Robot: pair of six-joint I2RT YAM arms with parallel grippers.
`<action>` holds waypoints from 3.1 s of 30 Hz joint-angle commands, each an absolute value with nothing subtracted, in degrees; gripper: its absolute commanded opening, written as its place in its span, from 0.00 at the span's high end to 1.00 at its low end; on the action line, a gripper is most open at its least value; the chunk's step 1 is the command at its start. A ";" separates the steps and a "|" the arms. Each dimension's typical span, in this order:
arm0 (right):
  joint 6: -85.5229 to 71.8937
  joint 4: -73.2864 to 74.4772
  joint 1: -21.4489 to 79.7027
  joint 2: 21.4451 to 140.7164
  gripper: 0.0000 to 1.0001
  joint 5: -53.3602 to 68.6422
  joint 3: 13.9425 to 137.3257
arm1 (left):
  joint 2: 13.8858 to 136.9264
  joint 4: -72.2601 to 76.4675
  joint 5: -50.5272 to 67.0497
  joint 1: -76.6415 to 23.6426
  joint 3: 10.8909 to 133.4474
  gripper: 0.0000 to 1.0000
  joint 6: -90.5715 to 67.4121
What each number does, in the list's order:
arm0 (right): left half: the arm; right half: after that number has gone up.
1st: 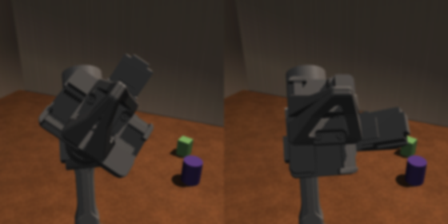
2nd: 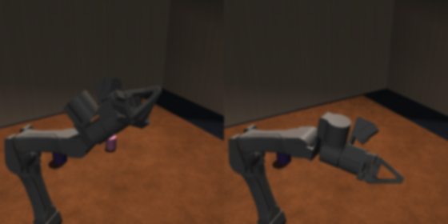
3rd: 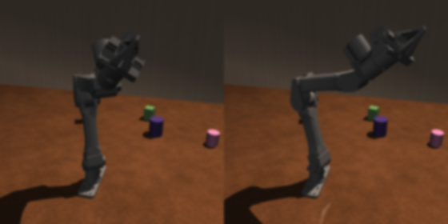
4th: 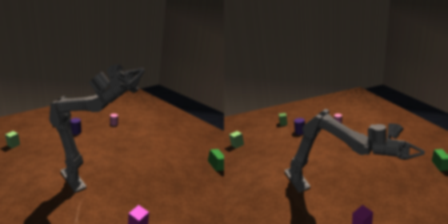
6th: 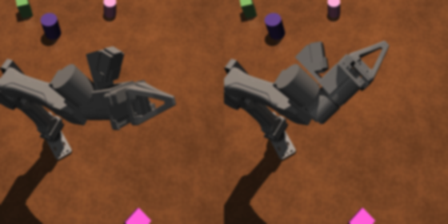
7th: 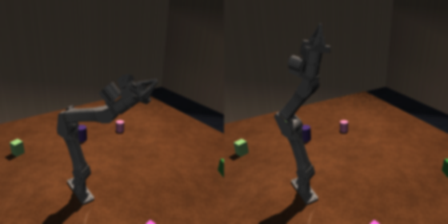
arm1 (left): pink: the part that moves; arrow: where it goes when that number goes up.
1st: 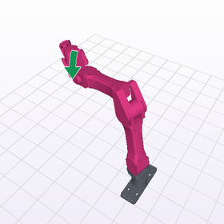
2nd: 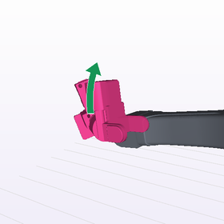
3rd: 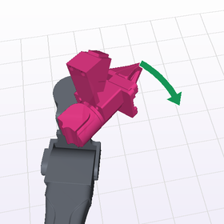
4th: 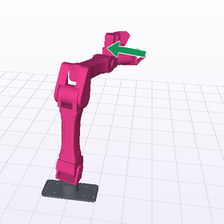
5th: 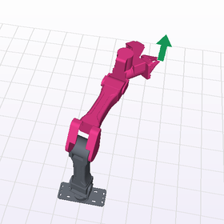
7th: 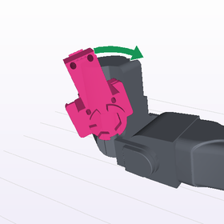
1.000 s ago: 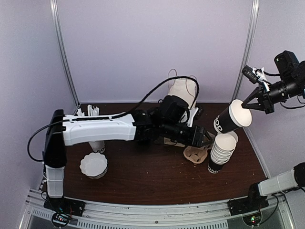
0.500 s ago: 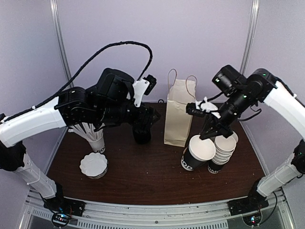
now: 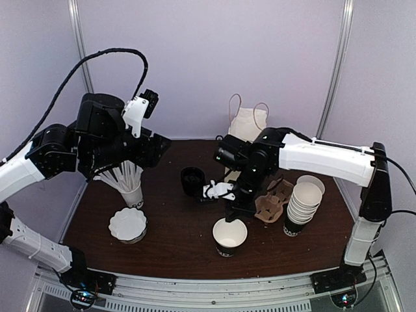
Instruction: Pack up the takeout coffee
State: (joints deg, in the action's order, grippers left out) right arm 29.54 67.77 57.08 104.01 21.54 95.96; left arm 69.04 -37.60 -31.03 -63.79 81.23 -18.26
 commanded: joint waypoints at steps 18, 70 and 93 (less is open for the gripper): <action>27.39 67.62 56.58 103.15 0.57 20.40 99.86 | 71.39 -35.39 -29.42 -63.54 78.66 0.30 -16.17; 42.34 84.54 30.73 66.28 1.00 10.72 73.87 | 75.35 -29.91 -25.83 -60.60 76.58 0.29 -11.95; 48.64 74.68 0.80 74.99 1.00 2.96 76.07 | 76.86 -27.76 -22.50 -59.06 74.80 0.29 -11.93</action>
State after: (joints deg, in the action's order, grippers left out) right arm 47.88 80.51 3.18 71.92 4.43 72.69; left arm 76.97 -30.85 -23.53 -59.55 75.75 -12.03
